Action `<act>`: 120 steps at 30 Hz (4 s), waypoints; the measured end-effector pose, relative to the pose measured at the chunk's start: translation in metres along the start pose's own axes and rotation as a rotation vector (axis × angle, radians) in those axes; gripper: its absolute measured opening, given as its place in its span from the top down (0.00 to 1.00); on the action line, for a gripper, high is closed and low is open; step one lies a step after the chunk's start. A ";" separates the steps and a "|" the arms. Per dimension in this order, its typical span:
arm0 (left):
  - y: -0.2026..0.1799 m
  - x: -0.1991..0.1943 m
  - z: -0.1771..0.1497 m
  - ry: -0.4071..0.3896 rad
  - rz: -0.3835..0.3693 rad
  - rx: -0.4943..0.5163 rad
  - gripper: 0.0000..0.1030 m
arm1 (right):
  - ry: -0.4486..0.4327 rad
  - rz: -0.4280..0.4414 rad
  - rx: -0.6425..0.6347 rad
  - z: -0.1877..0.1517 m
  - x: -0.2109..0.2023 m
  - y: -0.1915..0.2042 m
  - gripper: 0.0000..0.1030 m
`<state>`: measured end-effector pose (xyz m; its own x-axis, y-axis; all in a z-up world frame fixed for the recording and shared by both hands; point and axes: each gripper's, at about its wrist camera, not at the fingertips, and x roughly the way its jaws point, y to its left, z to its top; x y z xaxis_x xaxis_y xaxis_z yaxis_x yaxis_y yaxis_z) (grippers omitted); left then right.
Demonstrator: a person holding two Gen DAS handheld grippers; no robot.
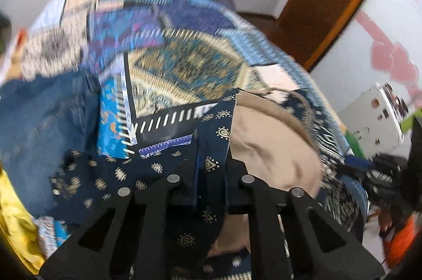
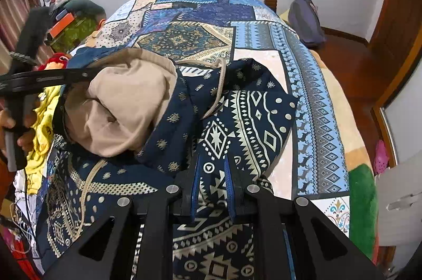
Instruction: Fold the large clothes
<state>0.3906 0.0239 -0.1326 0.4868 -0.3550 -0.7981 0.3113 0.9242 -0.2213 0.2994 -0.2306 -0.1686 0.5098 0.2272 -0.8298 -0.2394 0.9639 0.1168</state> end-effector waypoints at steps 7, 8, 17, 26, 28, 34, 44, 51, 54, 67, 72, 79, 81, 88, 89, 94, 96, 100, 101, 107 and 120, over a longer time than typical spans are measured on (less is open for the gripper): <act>-0.046 -0.066 -0.039 -0.099 -0.012 0.175 0.89 | -0.042 -0.001 -0.010 -0.005 -0.034 0.011 0.87; -0.053 -0.074 -0.050 -0.100 -0.020 0.193 0.89 | -0.052 0.000 -0.016 -0.006 -0.042 0.013 0.87; -0.066 -0.067 -0.121 0.013 -0.040 0.259 0.89 | -0.112 0.048 -0.014 0.001 -0.080 0.029 0.87; -0.062 -0.049 -0.175 0.093 0.004 0.284 0.86 | -0.092 0.216 -0.003 0.040 -0.071 0.067 0.87; -0.060 -0.048 -0.184 0.104 0.019 0.287 0.80 | -0.054 0.244 0.001 0.045 -0.056 0.077 0.87; -0.045 -0.058 -0.207 0.107 0.052 0.255 0.67 | 0.117 0.201 -0.055 0.017 0.005 0.097 0.87; -0.020 -0.104 -0.208 0.028 0.107 0.182 0.51 | 0.158 0.156 -0.122 -0.046 0.007 0.075 0.87; -0.007 -0.111 -0.173 -0.065 0.151 0.122 0.44 | 0.069 0.062 -0.230 -0.057 -0.011 0.087 0.87; -0.003 -0.090 -0.164 -0.053 0.162 0.086 0.44 | 0.060 0.033 -0.243 -0.071 0.002 0.087 0.87; 0.005 -0.033 -0.207 0.048 0.303 0.080 0.33 | -0.026 0.011 -0.221 -0.086 -0.009 0.079 0.87; 0.013 -0.033 -0.210 0.047 0.280 0.052 0.30 | -0.039 -0.035 -0.229 -0.091 -0.013 0.079 0.87; 0.017 -0.031 -0.209 0.038 0.266 0.033 0.28 | -0.125 -0.249 -0.174 -0.100 -0.030 0.057 0.04; 0.017 -0.031 -0.210 0.039 0.266 0.034 0.28 | -0.098 -0.248 -0.129 -0.103 -0.031 0.039 0.04; 0.023 -0.056 -0.194 -0.014 0.238 0.011 0.28 | -0.040 -0.138 0.043 -0.100 -0.037 -0.014 0.04; 0.028 -0.063 -0.188 -0.036 0.237 -0.005 0.28 | -0.052 -0.132 0.063 -0.097 -0.039 -0.020 0.04; 0.063 -0.086 -0.152 -0.119 0.284 -0.089 0.28 | -0.094 -0.080 0.171 -0.065 -0.040 -0.043 0.04; 0.081 -0.085 -0.141 -0.123 0.301 -0.125 0.28 | -0.101 -0.036 0.214 -0.049 -0.034 -0.050 0.04; 0.123 -0.069 -0.126 -0.094 0.299 -0.229 0.28 | -0.088 -0.009 0.223 -0.024 -0.013 -0.056 0.04; 0.132 -0.064 -0.125 -0.087 0.286 -0.258 0.28 | -0.082 -0.007 0.222 -0.021 -0.008 -0.057 0.04; 0.175 -0.023 -0.122 -0.043 0.092 -0.468 0.28 | 0.010 0.035 0.235 -0.001 0.045 -0.063 0.05; 0.168 0.017 -0.099 -0.058 0.033 -0.442 0.68 | 0.044 0.127 0.231 0.045 0.110 -0.057 0.68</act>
<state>0.3703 0.1870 -0.2389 0.5394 -0.3201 -0.7788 -0.0778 0.9020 -0.4247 0.4066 -0.2543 -0.2417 0.4500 0.3465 -0.8230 -0.1011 0.9355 0.3386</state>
